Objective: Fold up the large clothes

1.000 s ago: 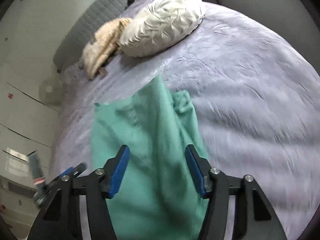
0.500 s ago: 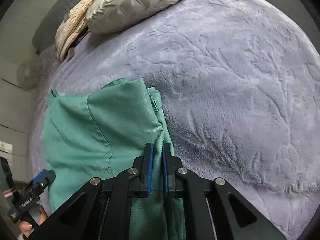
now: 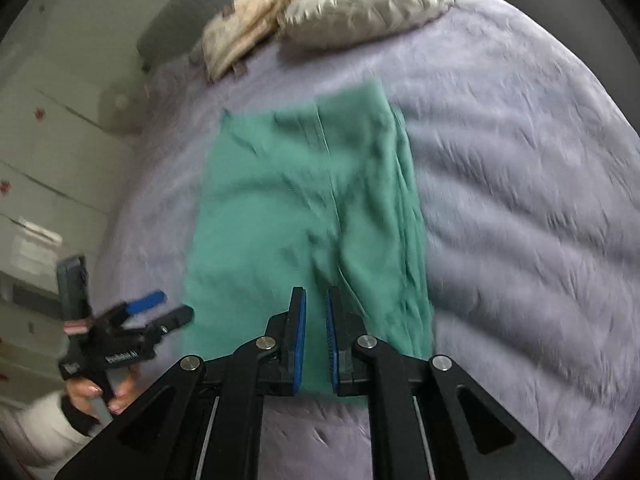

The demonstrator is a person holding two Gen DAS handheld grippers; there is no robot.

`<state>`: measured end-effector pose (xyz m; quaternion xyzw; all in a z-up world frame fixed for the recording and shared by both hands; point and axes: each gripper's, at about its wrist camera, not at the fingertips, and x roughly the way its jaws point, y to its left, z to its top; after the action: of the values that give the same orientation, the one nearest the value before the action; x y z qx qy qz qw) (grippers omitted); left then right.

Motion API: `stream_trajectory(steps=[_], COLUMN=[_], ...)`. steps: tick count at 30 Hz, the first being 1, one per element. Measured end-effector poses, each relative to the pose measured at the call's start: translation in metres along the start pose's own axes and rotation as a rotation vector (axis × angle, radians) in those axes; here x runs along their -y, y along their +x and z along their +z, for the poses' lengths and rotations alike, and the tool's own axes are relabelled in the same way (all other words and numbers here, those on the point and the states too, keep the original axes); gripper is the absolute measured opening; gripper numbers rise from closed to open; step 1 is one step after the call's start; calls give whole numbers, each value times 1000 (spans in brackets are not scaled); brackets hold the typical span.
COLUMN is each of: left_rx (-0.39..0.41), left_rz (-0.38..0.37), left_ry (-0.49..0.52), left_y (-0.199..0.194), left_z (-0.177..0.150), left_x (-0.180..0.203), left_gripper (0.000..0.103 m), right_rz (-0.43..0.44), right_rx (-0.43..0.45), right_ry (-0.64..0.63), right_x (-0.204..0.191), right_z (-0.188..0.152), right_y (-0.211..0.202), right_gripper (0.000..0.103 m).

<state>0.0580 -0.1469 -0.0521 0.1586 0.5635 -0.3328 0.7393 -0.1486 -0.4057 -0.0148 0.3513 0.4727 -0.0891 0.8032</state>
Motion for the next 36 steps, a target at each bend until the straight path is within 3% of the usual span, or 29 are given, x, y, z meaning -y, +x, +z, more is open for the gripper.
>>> stream_trajectory(steps=[2,6,11,22,28,36], left_rx=[6,-12,-21,-44,-83,-61], left_rz=[-14,-29,-13,8,-3,33], left_ry=[-19,-36,-29,-48,-81,-76], left_y=[2,5,5,5,7,1], left_z=[-4,-3,-3,-2,0,2], left_x=[-3,-3,1,4,1,4], left_gripper=[100,100,100,101,101,102], right_rz=[-65,-23,4,7,8,13], right_rx=[-37,-79,-78,-55,-80,-95], right_ry=[45,216,303,266,262,272], right_x=[16,59,78,61,57,62], right_z=[-12,-28,-40,-30,-24,-25], right_y=[12,29,28,-10,-3,0], right_gripper=[11,0,0,6,6,6])
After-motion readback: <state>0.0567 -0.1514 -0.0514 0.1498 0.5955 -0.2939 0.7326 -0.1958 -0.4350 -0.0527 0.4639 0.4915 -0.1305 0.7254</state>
